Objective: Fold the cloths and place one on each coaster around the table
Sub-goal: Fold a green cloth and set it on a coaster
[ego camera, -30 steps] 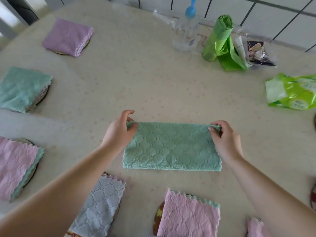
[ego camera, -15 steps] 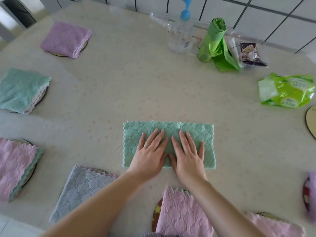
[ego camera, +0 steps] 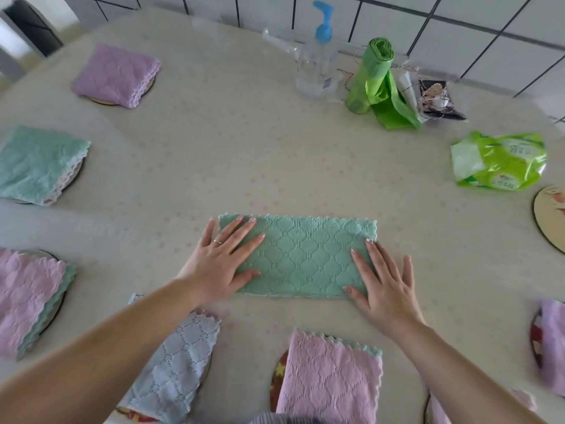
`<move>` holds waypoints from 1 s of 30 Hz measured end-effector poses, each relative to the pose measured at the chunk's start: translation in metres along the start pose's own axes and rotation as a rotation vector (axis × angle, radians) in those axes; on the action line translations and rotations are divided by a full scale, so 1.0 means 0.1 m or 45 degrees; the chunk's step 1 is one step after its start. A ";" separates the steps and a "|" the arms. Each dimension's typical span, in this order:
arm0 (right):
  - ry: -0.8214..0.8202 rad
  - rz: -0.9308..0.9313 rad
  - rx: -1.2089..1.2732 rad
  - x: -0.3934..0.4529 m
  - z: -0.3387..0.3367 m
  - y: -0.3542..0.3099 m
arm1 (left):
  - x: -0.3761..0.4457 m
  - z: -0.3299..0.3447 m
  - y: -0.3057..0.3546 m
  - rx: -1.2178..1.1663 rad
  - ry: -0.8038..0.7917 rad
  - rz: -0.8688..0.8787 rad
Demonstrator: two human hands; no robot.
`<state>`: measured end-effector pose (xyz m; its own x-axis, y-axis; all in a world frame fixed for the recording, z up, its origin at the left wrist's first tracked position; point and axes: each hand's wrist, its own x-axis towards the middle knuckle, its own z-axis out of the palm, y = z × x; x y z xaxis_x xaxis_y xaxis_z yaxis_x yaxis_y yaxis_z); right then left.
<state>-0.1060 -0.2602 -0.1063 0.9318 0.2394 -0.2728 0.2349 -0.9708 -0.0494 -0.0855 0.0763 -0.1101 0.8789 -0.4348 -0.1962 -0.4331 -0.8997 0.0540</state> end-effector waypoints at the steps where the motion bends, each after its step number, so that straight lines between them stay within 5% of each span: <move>1: 0.012 -0.002 0.022 -0.02 -0.01 0.07 | -0.04 -0.02 -0.04 -0.021 0.002 -0.031; 4: 0.131 0.001 0.159 0.02 -0.11 0.16 | -0.10 -0.11 0.06 -0.127 0.091 -0.044; 9: 0.322 -0.108 0.432 0.54 -0.37 -0.25 | -0.04 -0.25 0.79 -0.384 0.276 0.324; 15: 0.144 -0.193 0.587 1.02 -0.62 -0.65 | -0.04 -0.03 1.06 -0.579 0.284 0.135; 23: -0.007 -0.235 0.325 1.21 -0.62 -0.67 | 0.04 -0.05 0.98 -0.569 0.262 0.173; 30: 0.045 -0.016 0.412 1.14 -0.70 -0.48 | 0.20 -0.23 0.46 -0.352 0.180 0.134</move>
<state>0.0079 -0.1851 -0.0682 0.9397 0.2463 -0.2373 0.1515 -0.9219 -0.3566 -0.0838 0.0254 -0.0893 0.8597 -0.5092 -0.0390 -0.4691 -0.8175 0.3342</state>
